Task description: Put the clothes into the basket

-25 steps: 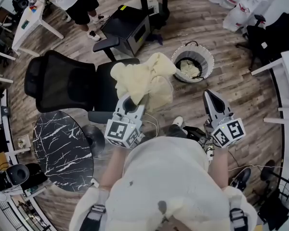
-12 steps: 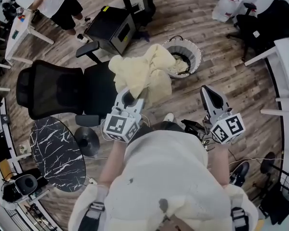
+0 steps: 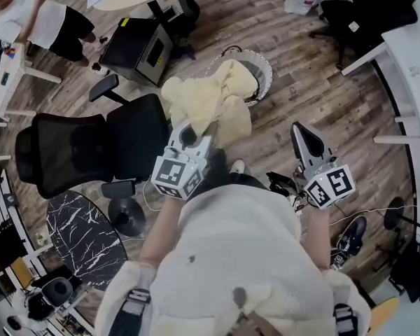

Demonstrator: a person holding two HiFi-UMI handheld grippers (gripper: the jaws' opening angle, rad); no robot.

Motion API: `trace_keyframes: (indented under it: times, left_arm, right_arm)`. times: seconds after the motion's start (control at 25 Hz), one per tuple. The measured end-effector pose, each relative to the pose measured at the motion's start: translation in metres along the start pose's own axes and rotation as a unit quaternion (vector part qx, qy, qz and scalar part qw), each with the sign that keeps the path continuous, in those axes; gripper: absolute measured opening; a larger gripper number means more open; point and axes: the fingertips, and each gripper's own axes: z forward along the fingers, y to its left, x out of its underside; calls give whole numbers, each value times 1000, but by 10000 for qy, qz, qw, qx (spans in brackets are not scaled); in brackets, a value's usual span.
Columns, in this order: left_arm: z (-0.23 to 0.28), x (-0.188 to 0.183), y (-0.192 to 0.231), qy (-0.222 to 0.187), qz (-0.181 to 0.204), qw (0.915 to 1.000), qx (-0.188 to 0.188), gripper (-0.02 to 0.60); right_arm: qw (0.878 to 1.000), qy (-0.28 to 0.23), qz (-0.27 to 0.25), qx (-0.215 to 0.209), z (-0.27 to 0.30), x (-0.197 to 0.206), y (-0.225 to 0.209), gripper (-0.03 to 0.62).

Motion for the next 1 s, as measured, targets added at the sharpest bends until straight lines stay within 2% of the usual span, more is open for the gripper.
trace_keyframes:
  times: [0.44,0.68,1.0]
  left_arm:
    - [132,5,-10,415,85,9952,877,124]
    - [207,3,6,626,14,9906,1220,124]
    - [298,24,45,1219,-78,9795,1601,124]
  right_arm:
    - [9929,-100,261,1160,-18,-10,-104,8]
    - [9866,-85,372,1587,9,-22,-151,8]
    - [9756,-133,491,2134,53,-42,-200,8]
